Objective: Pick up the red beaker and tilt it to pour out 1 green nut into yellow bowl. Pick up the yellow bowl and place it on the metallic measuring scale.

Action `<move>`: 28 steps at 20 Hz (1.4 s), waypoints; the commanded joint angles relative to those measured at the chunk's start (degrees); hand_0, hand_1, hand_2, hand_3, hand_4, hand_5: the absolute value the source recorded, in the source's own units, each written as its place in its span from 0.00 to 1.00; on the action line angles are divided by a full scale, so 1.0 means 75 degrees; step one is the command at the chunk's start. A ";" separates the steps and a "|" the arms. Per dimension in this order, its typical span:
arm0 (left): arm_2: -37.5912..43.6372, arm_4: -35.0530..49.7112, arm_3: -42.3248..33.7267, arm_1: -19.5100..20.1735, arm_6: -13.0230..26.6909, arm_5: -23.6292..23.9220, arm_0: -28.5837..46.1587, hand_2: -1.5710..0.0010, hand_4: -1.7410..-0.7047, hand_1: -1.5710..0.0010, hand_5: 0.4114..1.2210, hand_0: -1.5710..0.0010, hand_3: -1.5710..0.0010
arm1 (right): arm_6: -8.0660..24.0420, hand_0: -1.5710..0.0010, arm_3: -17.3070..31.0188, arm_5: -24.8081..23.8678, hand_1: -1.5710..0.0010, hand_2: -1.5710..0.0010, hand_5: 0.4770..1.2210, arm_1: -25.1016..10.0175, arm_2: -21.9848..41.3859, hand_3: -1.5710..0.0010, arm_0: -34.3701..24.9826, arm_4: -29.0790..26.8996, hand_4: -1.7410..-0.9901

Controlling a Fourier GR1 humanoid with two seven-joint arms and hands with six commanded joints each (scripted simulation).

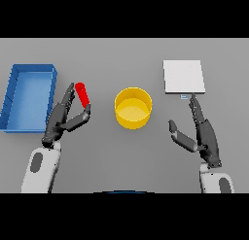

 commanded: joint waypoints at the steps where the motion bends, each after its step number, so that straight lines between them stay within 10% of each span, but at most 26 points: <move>1: 0.0081 -0.0021 0.0160 0.0019 -0.0080 0.0071 -0.0113 1.00 0.35 1.00 0.40 1.00 1.00 | 0.0036 1.00 -0.0007 -0.0004 1.00 1.00 0.28 -0.0016 -0.0034 1.00 -0.0051 -0.0028 0.56; 21: 0.0896 0.0110 0.3560 -0.0108 -0.1233 0.0144 -0.2541 0.98 0.34 1.00 0.42 1.00 1.00 | 0.0138 1.00 -0.0109 -0.0021 1.00 1.00 0.28 -0.0062 -0.0126 1.00 -0.0084 -0.0101 0.59; 28: 0.0956 -0.0221 0.3836 -0.0381 -0.1316 0.0852 -0.2793 0.28 0.29 0.28 0.83 0.29 0.28 | 0.0188 1.00 -0.0028 -0.0038 1.00 1.00 0.28 -0.0003 -0.0089 1.00 -0.0063 -0.0060 0.60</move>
